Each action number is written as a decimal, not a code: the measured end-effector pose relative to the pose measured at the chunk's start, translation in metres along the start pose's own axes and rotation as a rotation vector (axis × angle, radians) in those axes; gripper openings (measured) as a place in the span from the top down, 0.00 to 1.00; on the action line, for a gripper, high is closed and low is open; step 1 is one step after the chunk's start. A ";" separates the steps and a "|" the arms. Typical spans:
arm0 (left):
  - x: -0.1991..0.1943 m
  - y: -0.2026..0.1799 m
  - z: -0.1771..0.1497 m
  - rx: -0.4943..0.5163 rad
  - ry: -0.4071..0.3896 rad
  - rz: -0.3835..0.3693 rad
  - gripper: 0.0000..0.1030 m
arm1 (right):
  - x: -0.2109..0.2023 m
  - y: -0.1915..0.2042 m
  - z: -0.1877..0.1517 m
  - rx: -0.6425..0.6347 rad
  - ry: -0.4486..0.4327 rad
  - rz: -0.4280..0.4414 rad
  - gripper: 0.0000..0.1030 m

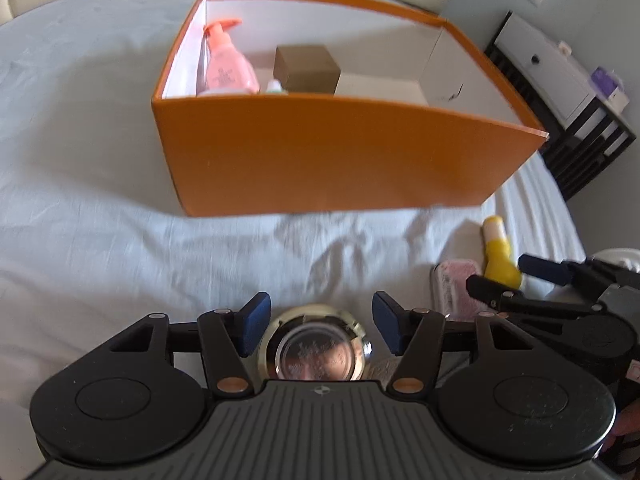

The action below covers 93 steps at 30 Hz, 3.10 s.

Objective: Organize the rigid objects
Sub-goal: 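Withdraw both grippers toward the gold watch and yellow tube, then grasp the round gold watch with the left gripper while the right grasps the yellow tube, then lift the watch and yellow tube with both grippers over the orange box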

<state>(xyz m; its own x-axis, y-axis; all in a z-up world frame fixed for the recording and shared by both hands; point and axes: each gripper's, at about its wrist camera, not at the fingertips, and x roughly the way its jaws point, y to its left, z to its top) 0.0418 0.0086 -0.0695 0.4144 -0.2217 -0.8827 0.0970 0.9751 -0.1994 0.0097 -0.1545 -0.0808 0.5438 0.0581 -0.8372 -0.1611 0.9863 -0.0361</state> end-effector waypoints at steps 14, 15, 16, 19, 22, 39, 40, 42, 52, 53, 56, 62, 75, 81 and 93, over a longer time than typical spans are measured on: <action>0.030 -0.009 -0.003 0.035 0.178 0.071 0.14 | 0.013 -0.008 0.005 0.061 0.034 0.002 0.38; 0.032 -0.010 -0.003 0.039 0.185 0.080 0.14 | 0.014 -0.010 0.007 0.072 0.043 0.001 0.39; 0.034 -0.009 -0.003 0.035 0.194 0.076 0.13 | 0.016 -0.012 0.009 0.085 0.053 -0.002 0.40; 0.039 -0.008 -0.003 0.023 0.210 0.072 0.12 | 0.024 -0.014 0.011 0.106 0.094 -0.012 0.48; 0.043 -0.010 -0.003 0.033 0.219 0.084 0.11 | 0.028 -0.014 0.013 0.118 0.113 0.000 0.48; 0.059 -0.027 0.000 0.020 0.158 0.135 0.15 | 0.025 -0.004 0.006 0.039 0.086 0.202 0.69; 0.060 -0.027 0.000 0.024 0.160 0.140 0.15 | 0.026 -0.005 0.006 0.045 0.093 0.201 0.69; 0.066 -0.027 0.002 0.019 0.170 0.142 0.15 | 0.029 -0.008 0.008 0.060 0.102 0.204 0.68; 0.078 -0.036 0.003 0.012 0.178 0.167 0.15 | 0.036 -0.007 0.012 0.069 0.115 0.221 0.72; 0.077 -0.036 0.002 0.009 0.174 0.165 0.15 | 0.034 -0.008 0.012 0.069 0.110 0.221 0.73; 0.072 -0.036 -0.001 0.007 0.153 0.166 0.15 | 0.032 -0.010 0.010 0.079 0.094 0.225 0.73; 0.054 -0.035 -0.005 -0.015 0.094 0.150 0.15 | 0.023 -0.011 0.007 0.069 0.052 0.217 0.77; 0.019 -0.028 0.000 -0.038 0.012 0.070 0.15 | -0.001 -0.007 0.010 0.024 -0.040 0.180 0.78; -0.008 -0.033 -0.002 -0.044 -0.036 0.043 0.15 | -0.025 -0.001 0.018 -0.016 -0.103 0.189 0.78; -0.054 -0.039 0.012 -0.045 -0.171 0.001 0.15 | -0.078 -0.005 0.035 -0.038 -0.247 0.186 0.78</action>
<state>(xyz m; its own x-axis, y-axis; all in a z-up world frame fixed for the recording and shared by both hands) 0.0269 -0.0177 -0.0087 0.5627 -0.2141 -0.7984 0.0575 0.9737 -0.2206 -0.0034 -0.1584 0.0036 0.6849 0.2779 -0.6736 -0.3048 0.9489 0.0816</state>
